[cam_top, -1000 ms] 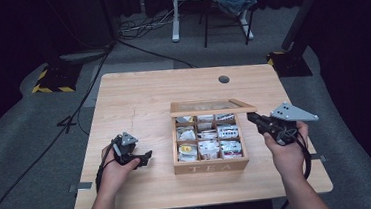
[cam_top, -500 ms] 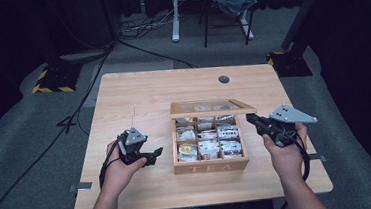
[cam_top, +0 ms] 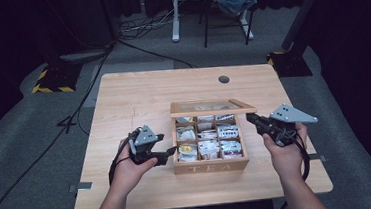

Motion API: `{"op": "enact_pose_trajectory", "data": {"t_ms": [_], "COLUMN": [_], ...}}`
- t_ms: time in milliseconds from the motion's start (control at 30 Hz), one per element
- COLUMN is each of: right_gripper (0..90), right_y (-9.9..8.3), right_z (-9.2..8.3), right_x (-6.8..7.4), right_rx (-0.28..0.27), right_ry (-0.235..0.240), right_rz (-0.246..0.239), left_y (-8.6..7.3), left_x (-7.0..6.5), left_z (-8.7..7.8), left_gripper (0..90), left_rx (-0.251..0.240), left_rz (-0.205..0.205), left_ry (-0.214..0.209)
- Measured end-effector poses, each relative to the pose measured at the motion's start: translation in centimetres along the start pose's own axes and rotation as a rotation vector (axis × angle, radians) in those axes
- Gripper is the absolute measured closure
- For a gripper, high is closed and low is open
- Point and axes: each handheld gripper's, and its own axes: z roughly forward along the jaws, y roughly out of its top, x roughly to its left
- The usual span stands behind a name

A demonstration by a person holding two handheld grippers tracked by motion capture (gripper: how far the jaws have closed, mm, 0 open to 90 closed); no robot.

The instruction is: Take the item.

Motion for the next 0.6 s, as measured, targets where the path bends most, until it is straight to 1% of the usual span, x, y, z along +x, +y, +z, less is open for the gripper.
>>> {"op": "enact_pose_trajectory", "data": {"t_ms": [33,67,100,267,300,333,367,500,533,600], "right_gripper": [90.0,90.0,90.0,90.0,90.0,90.0,90.0,90.0,90.0,90.0], "right_y": [0.0,0.0,0.0,0.0,0.0,0.0,0.0,0.0,0.0,0.0], "right_z": [0.0,0.0,0.0,0.0,0.0,0.0,0.0,0.0,0.0,0.0], "right_x": [0.0,0.0,0.0,0.0,0.0,0.0,0.0,0.0,0.0,0.0], "right_rx": [0.0,0.0,0.0,0.0,0.0,-0.001,-0.001,-0.002,-0.002,-0.002], "right_ry": [-0.001,-0.001,-0.001,-0.003,-0.002,-0.002,-0.002,-0.002,-0.001,0.0], "right_rz": [0.0,-0.001,-0.001,-0.002,-0.002,-0.002,-0.002,-0.002,-0.002,-0.002], "left_y": [0.3,0.5,0.7,1.7,1.9,2.0,2.2,2.7,2.7,3.0], "left_x": [-0.1,-0.3,-0.4,-1.2,-1.3,-1.4,-1.5,-1.7,-1.8,-2.0], "left_z": [0.2,0.3,0.4,1.5,1.7,1.9,2.2,3.2,3.3,3.9], "left_gripper": [38.1,39.0,39.3,45.6,47.5,47.5,48.3,51.8,52.8,54.9], "left_rx": [0.001,-0.005,-0.005,-0.034,-0.04,-0.043,-0.042,-0.055,-0.057,-0.044], "left_rz": [0.011,0.011,0.026,0.024,0.023,0.021,0.032,0.014,0.012,0.015], "left_ry": [-0.006,-0.013,-0.009,-0.097,-0.108,-0.119,-0.122,-0.164,-0.165,-0.179]}}
